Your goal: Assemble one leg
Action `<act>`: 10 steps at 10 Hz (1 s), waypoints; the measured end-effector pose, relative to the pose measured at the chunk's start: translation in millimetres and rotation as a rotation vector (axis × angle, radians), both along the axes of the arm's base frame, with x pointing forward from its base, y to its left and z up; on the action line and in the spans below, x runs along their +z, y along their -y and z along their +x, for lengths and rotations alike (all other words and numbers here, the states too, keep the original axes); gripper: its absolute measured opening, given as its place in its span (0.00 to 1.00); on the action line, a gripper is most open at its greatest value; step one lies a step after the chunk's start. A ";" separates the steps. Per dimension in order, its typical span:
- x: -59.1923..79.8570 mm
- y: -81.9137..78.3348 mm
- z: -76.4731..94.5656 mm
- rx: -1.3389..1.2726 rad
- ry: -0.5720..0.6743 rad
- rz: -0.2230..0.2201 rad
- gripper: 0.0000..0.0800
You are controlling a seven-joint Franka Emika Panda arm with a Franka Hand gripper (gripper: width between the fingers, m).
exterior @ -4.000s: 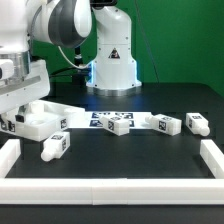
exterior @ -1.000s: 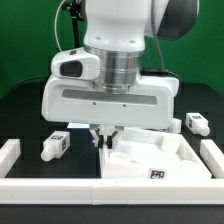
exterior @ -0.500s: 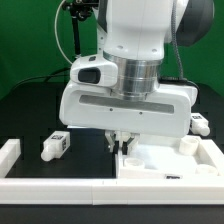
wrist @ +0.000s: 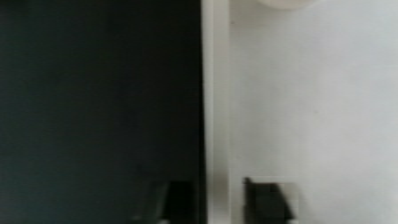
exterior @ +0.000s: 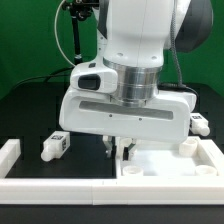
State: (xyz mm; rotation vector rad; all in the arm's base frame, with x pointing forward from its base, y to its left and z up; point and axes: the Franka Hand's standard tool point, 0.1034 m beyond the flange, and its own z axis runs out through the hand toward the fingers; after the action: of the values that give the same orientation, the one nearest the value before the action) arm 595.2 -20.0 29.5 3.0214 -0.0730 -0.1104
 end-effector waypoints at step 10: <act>62.9 -50.9 -39.5 0.038 -0.038 0.052 0.81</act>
Offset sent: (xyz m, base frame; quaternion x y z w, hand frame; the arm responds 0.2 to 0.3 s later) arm -0.0328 0.0129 0.0503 0.0597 -0.0921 0.0252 0.9936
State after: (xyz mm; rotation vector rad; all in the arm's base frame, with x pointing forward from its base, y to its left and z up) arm 555.7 30.9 92.4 3.0692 -0.0089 -0.1688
